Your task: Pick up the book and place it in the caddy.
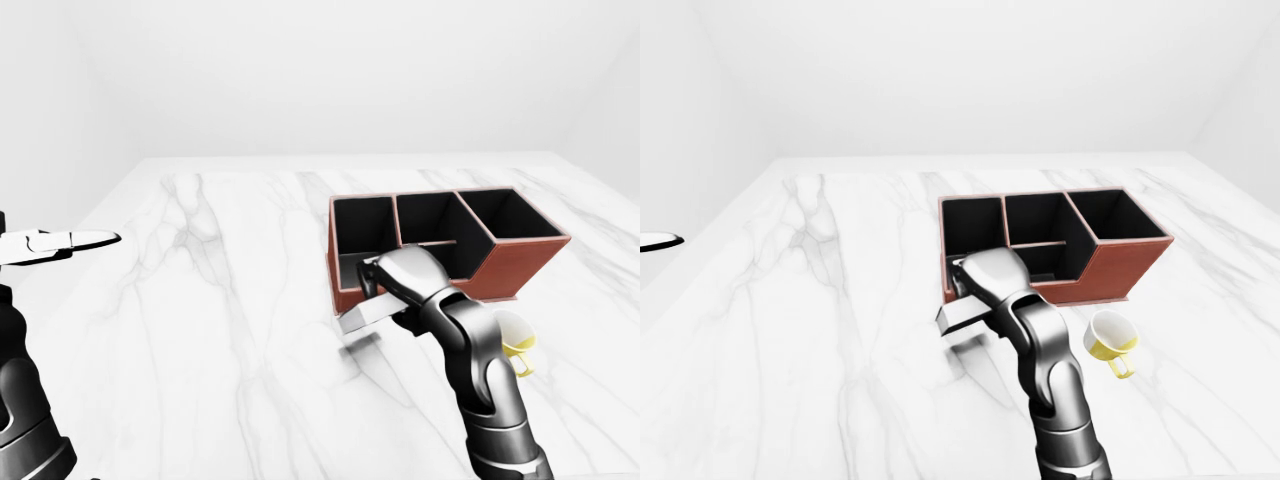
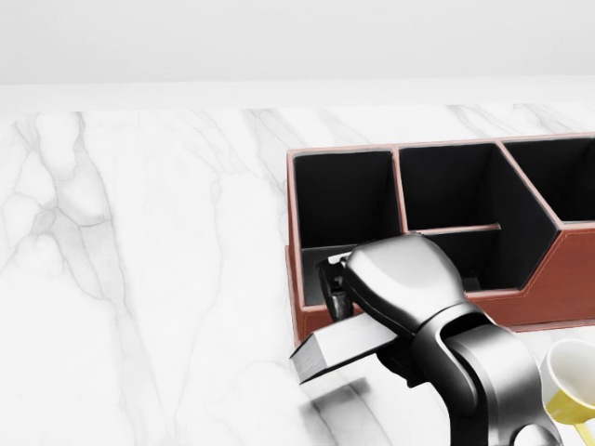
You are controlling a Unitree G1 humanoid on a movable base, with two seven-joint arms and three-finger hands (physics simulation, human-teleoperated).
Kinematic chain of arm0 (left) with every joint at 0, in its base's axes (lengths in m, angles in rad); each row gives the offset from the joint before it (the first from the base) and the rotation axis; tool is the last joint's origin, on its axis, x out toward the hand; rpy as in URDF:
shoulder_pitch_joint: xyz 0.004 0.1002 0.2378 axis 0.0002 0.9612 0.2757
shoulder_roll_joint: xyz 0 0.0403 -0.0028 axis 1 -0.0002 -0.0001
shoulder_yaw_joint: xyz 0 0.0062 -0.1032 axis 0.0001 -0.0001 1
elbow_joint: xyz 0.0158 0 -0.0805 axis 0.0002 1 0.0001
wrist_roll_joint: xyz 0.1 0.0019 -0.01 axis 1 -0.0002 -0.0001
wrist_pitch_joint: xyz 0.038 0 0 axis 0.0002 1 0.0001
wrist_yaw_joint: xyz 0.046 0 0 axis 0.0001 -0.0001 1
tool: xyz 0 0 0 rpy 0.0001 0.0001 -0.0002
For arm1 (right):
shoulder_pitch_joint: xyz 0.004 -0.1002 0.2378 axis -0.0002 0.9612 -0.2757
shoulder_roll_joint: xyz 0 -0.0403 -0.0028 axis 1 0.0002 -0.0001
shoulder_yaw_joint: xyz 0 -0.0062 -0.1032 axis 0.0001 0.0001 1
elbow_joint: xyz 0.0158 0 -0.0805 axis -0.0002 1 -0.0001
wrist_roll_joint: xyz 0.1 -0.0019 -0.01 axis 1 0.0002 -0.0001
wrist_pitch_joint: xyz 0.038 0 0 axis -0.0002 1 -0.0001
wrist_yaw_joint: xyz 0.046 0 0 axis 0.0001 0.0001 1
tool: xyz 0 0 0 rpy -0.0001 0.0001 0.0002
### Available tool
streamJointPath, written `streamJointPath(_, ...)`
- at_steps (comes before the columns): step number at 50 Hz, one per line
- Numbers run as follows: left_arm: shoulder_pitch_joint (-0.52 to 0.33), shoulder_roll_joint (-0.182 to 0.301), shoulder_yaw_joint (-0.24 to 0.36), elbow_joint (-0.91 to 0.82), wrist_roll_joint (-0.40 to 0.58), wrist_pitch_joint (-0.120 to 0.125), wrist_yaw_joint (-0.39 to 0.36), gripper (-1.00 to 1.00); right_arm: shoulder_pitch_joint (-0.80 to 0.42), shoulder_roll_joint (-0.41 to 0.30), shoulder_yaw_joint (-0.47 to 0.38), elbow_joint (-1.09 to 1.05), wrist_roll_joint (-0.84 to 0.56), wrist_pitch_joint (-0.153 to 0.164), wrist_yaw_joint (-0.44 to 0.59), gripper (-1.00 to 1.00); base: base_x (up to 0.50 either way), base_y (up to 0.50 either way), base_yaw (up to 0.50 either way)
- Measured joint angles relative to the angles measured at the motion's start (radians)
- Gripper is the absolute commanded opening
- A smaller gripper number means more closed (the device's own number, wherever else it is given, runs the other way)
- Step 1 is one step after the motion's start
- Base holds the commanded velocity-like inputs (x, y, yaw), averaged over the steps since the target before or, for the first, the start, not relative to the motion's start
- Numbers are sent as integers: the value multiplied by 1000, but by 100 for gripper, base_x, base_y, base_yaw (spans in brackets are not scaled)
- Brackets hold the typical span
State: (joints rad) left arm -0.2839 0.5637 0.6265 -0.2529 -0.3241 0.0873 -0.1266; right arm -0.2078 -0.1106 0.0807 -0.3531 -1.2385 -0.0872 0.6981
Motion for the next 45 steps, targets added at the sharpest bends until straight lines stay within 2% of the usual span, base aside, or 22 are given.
streamJointPath(12,0,0,0,-3,0,0,0,100,-103,-39,-64,-95,105,0,0,-100,0,0,0)
streamJointPath(27,-4,1,-2,2,-1,0,2,100,-293,-139,-140,-65,208,0,1,-100,0,0,0)
streamJointPath(34,-3,1,-2,4,0,0,2,100,-378,-187,-159,7,218,0,0,-100,0,0,0)
streamJointPath(45,-3,1,-2,3,-1,0,2,100,-487,-251,-173,148,160,0,0,-100,0,0,0)
